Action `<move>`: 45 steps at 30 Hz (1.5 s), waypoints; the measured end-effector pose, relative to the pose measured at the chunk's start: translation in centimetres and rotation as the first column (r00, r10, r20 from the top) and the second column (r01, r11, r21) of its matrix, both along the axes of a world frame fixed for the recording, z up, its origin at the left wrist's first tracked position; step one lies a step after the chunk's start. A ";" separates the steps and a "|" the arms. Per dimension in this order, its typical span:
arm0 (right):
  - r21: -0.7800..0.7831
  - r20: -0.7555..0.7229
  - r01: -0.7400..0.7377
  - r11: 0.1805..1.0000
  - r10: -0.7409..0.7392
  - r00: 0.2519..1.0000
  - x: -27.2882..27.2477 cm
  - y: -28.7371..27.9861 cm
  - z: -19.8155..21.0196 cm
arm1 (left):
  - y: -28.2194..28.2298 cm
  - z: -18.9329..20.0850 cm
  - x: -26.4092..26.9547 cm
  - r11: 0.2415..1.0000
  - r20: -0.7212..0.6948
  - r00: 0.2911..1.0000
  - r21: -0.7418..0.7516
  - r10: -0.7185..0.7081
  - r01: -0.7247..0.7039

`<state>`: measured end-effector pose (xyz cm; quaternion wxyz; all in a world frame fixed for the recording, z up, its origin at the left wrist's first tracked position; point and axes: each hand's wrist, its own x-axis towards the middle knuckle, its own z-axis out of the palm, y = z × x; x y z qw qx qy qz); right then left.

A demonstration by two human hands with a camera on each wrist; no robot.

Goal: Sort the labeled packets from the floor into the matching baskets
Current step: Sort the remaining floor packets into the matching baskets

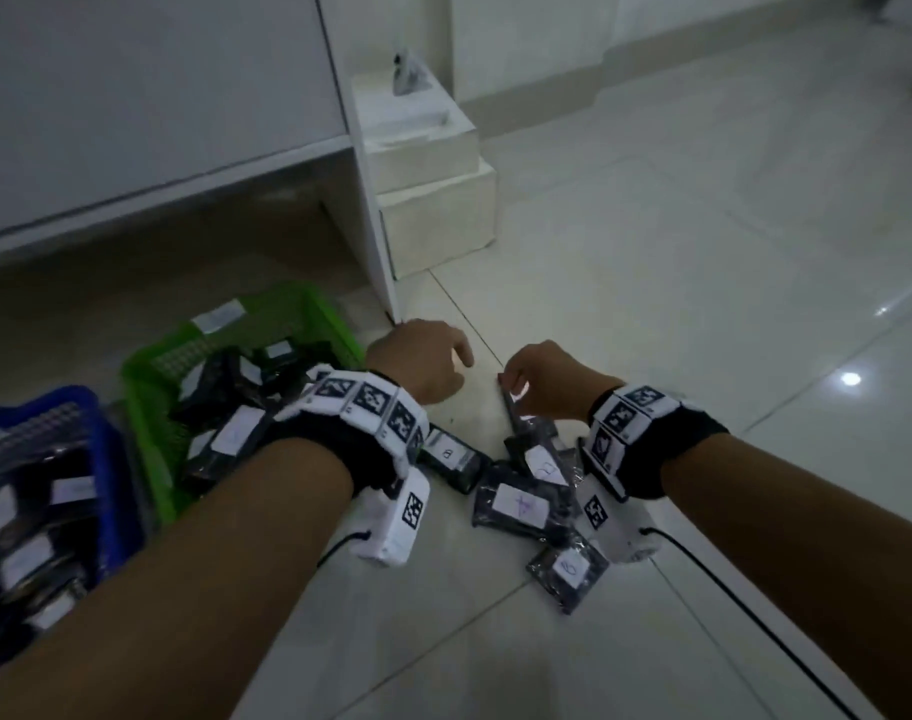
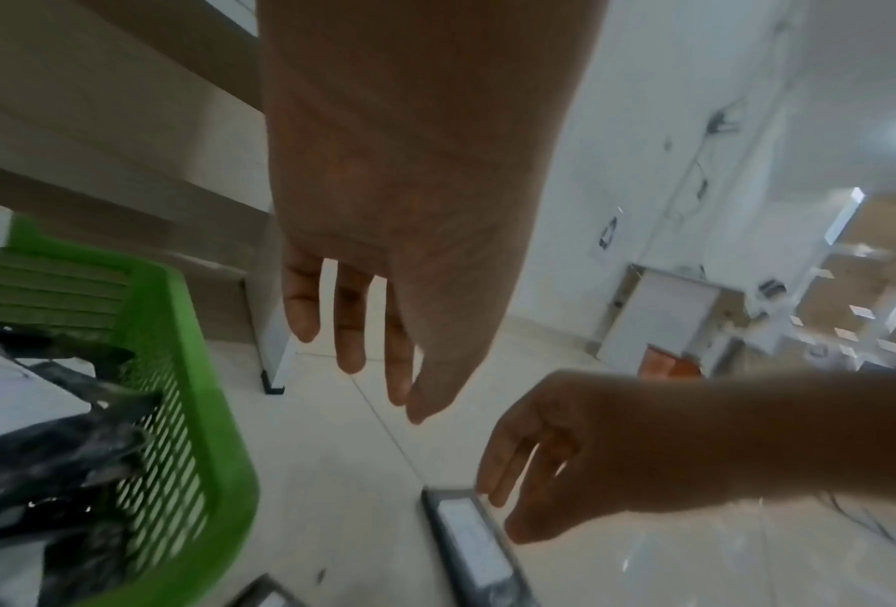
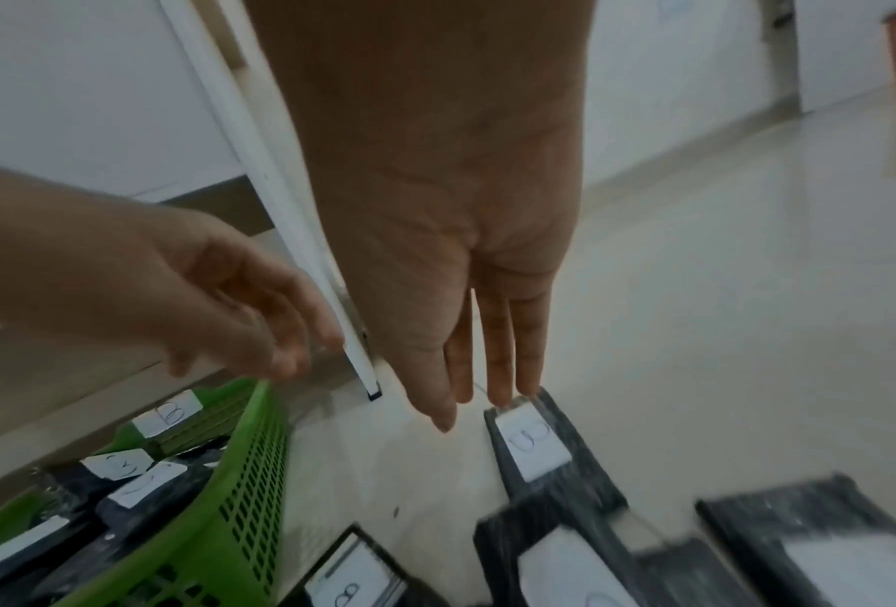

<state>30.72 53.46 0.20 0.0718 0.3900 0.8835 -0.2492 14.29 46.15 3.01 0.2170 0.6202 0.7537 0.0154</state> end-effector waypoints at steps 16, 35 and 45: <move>-0.017 0.170 -0.216 0.976 0.215 0.962 -0.6 -0.4 -3.8 | -2.1 -10.7 0.9 0.971 -0.451 0.874 0.059 -0.182 0.233; -0.009 0.244 -0.071 0.997 0.071 0.967 -2.6 0.0 -1.7 | -6.5 -4.9 -3.1 0.711 0.746 0.618 0.291 0.250 -0.640; -0.600 -0.483 0.340 0.724 -0.667 0.567 -12.3 -2.1 1.5 | -11.6 -6.3 -14.8 0.395 0.681 0.493 0.312 0.541 -0.864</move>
